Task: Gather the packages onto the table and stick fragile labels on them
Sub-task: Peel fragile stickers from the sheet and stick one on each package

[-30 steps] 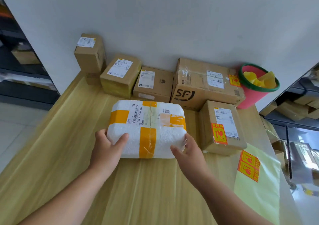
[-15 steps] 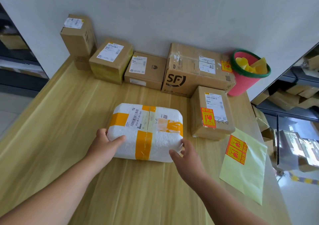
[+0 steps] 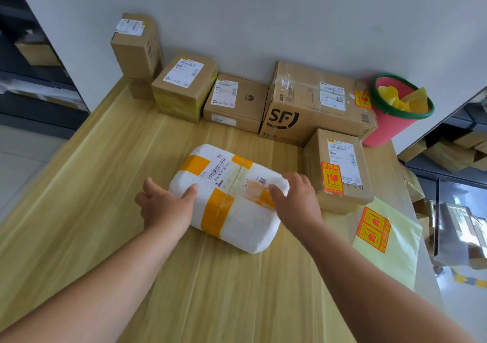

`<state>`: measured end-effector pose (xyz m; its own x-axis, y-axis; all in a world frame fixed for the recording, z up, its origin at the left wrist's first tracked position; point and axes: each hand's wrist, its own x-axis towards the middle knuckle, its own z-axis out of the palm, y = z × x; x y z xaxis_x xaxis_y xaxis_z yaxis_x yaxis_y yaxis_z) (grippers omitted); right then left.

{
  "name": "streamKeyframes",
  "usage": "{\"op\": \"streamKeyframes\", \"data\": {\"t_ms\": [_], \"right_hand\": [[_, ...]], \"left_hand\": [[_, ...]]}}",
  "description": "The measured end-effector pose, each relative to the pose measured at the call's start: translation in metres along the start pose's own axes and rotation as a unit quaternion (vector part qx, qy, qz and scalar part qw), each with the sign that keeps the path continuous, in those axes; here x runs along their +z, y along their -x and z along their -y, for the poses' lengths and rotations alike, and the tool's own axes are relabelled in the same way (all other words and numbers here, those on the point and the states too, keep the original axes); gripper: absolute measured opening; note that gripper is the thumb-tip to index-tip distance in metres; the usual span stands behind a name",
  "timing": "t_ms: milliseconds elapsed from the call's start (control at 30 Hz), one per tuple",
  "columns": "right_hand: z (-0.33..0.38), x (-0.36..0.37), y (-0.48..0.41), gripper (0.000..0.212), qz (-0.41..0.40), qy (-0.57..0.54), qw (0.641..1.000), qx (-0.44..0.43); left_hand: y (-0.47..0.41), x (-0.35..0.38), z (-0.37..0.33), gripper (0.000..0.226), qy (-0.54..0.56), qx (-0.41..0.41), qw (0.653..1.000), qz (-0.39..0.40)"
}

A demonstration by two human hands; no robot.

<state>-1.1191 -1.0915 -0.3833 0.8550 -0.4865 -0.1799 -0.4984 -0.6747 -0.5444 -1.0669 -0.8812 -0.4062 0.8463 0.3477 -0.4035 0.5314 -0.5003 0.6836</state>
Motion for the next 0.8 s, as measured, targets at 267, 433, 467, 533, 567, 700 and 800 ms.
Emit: {"op": "streamKeyframes", "data": {"t_ms": [267,433,467,533,567,700,800], "right_hand": [[0.004,0.019,-0.022,0.059,0.081,0.104,0.991,0.001],[-0.005,0.020,0.013,0.056,0.084,0.111,0.990,0.023],[-0.006,0.022,0.020,0.059,0.091,0.105,0.990,0.032],[-0.007,0.025,0.029,0.062,0.096,0.098,0.989,0.046],[-0.007,0.025,0.032,0.062,0.093,0.095,0.990,0.049],[-0.009,0.023,0.033,0.062,0.092,0.077,0.991,0.051],[-0.013,0.019,0.032,0.061,0.094,0.058,0.992,0.055]], "left_hand": [[0.012,0.024,0.007,0.093,0.144,-0.156,0.973,0.093],[-0.014,0.021,-0.001,0.084,0.089,0.007,0.984,0.151],[-0.017,0.021,-0.003,0.082,0.080,0.031,0.981,0.172],[-0.018,0.020,-0.008,0.073,0.075,0.062,0.974,0.206],[-0.018,0.020,-0.010,0.064,0.071,0.073,0.970,0.221],[-0.017,0.019,-0.015,0.039,0.035,0.086,0.963,0.253],[-0.009,0.018,-0.019,0.065,-0.040,0.112,0.973,0.198]]}}
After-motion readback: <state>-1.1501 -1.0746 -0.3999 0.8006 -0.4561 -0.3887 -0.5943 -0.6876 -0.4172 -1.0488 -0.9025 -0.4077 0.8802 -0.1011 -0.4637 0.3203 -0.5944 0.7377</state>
